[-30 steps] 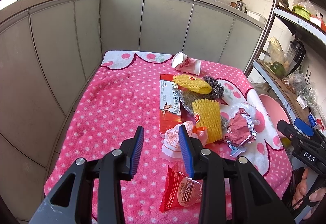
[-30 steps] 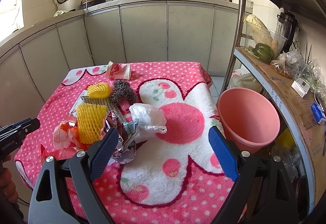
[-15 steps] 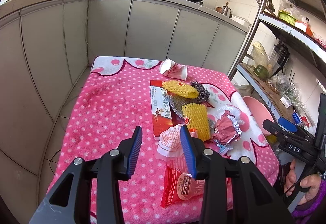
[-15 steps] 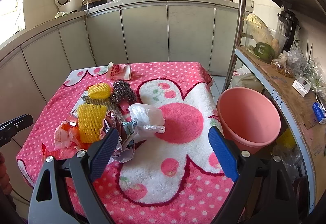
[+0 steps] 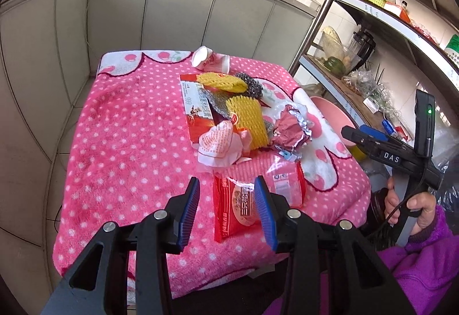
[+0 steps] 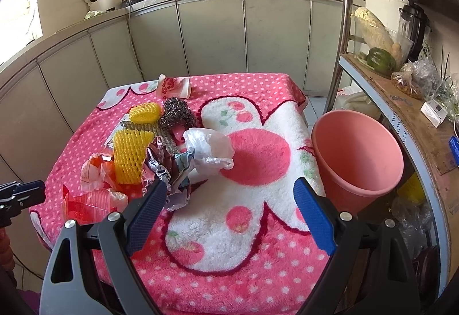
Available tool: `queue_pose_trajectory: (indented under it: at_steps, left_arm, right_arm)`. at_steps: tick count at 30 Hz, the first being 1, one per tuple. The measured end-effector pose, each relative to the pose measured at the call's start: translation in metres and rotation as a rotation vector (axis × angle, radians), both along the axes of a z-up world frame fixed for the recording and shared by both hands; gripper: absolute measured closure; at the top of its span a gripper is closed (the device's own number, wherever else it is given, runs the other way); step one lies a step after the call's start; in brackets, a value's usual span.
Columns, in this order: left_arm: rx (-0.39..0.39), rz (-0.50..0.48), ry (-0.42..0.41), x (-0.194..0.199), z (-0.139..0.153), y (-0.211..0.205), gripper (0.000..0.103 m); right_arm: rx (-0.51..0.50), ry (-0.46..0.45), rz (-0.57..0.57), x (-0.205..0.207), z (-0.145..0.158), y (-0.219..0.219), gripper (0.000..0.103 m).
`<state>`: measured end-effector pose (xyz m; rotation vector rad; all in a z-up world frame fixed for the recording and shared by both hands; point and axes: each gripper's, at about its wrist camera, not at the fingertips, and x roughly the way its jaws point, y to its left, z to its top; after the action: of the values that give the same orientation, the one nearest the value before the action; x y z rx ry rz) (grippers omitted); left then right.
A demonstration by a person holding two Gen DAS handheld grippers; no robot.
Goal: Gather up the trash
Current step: 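Grasp the red plastic wrapper with the left tool while the right tool grasps the white plastic bag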
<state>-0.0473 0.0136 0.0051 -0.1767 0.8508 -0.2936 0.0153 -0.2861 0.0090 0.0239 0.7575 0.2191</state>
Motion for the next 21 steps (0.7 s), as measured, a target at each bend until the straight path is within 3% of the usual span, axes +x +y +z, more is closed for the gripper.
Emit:
queue_pose_trajectory:
  at_steps: [15,21]
  left_arm:
    - [0.016,-0.054,0.155,0.023,-0.051,-0.014,0.066]
    - [-0.003,-0.08,0.145,0.022,-0.051,-0.015,0.094]
  right_arm:
    - [0.003,0.037,0.028,0.004,-0.012,0.003,0.013]
    - [0.012,0.045,0.04,0.007,-0.014,0.005,0.013]
